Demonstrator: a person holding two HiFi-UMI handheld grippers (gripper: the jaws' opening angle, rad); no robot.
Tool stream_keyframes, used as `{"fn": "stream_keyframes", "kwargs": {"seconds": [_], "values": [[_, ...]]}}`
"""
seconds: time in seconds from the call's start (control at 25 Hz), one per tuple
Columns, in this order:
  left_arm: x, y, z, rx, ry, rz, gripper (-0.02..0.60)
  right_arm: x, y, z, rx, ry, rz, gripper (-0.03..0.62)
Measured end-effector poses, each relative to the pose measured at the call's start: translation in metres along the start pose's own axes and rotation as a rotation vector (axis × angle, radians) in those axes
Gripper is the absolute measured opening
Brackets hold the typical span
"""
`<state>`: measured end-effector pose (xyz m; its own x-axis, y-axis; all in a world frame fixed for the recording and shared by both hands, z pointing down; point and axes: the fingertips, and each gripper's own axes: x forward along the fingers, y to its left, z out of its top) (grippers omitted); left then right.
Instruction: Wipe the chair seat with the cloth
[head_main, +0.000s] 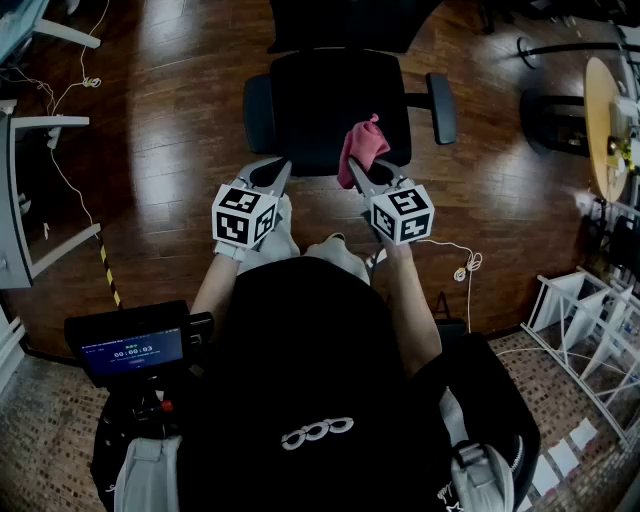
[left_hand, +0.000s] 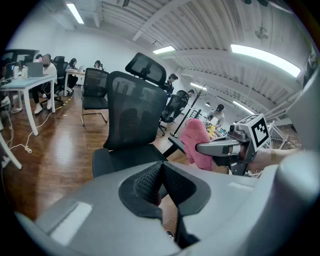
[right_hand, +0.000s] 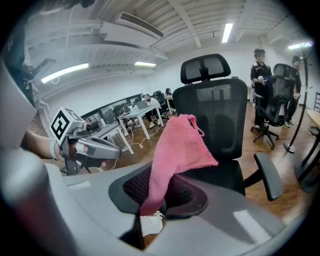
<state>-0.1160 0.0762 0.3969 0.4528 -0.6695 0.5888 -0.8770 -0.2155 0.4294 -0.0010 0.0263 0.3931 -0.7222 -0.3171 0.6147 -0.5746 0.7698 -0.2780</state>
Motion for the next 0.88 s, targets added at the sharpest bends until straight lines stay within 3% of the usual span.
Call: {"fn": "stream_keyframes", "kwargs": {"seconds": [0.16,0.4,0.72,0.88], "values": [[0.014,0.017,0.003,-0.013,0.017,-0.004,-0.006,0.029,-0.011,0.015,-0.019,0.002,-0.018,0.058],[0.060,0.097,-0.004,-0.083,0.059,-0.018,-0.006,0.158,-0.042,0.032,-0.017,0.034,-0.041,0.058],[0.134,0.132,-0.036,-0.149,0.025,-0.013,-0.006,0.300,-0.101,-0.012,-0.058,0.134,0.052,0.058],[0.157,0.146,-0.049,-0.200,0.004,0.035,-0.006,0.376,-0.130,-0.035,-0.078,0.185,0.104,0.058]]}}
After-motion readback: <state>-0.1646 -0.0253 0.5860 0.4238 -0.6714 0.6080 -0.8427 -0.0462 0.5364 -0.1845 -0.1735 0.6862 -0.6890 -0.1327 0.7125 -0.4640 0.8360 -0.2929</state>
